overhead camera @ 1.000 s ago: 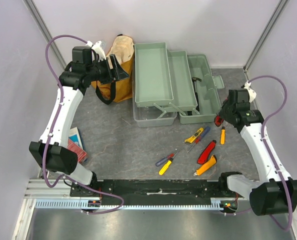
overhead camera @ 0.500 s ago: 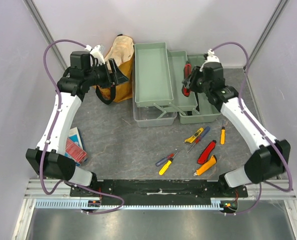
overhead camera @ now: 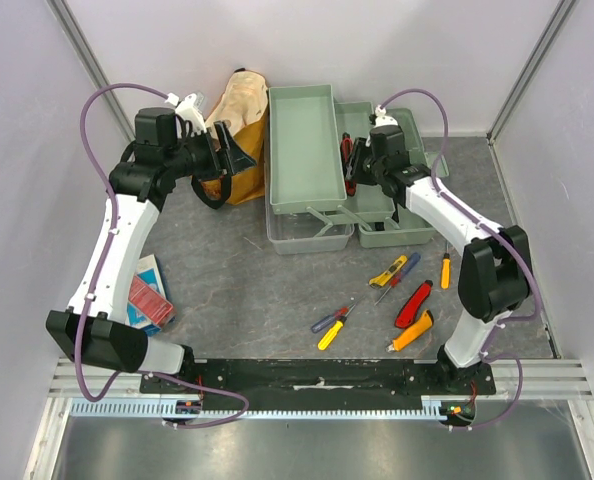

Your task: Pack the tool kit

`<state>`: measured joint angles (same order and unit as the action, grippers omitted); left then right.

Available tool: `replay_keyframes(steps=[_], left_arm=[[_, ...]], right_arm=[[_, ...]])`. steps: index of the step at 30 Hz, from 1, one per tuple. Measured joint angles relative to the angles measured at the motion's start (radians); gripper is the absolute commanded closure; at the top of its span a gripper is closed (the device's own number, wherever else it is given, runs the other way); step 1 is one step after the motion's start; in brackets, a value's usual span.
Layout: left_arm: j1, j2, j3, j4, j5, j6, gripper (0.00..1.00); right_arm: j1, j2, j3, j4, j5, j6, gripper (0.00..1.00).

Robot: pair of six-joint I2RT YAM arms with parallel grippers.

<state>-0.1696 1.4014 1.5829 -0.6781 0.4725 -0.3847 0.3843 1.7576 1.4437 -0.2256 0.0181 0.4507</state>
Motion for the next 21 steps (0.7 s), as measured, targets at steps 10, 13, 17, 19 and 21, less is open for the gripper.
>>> replay_keyframes(steps=[10, 13, 17, 19, 21], left_arm=[[0.000, -0.002, 0.000, 0.000, -0.010, 0.000, 0.24], [0.000, -0.002, -0.001, 0.000, -0.018, 0.000, 0.24], [0.000, -0.002, -0.001, 0.000, -0.024, 0.000, 0.24], [0.000, -0.002, -0.001, 0.000, -0.025, 0.000, 0.23], [0.000, -0.002, -0.001, 0.000, -0.025, 0.000, 0.23]], right_arm=[[0.000, 0.043, 0.032, -0.037, -0.042, -0.011, 0.65], [0.000, 0.044, 0.032, -0.075, -0.069, -0.010, 0.60], [-0.001, 0.053, 0.032, -0.101, -0.099, -0.006, 0.48], [-0.004, 0.058, 0.032, -0.105, -0.111, -0.003, 0.40], [-0.010, 0.060, 0.032, -0.115, -0.113, 0.000, 0.34]])
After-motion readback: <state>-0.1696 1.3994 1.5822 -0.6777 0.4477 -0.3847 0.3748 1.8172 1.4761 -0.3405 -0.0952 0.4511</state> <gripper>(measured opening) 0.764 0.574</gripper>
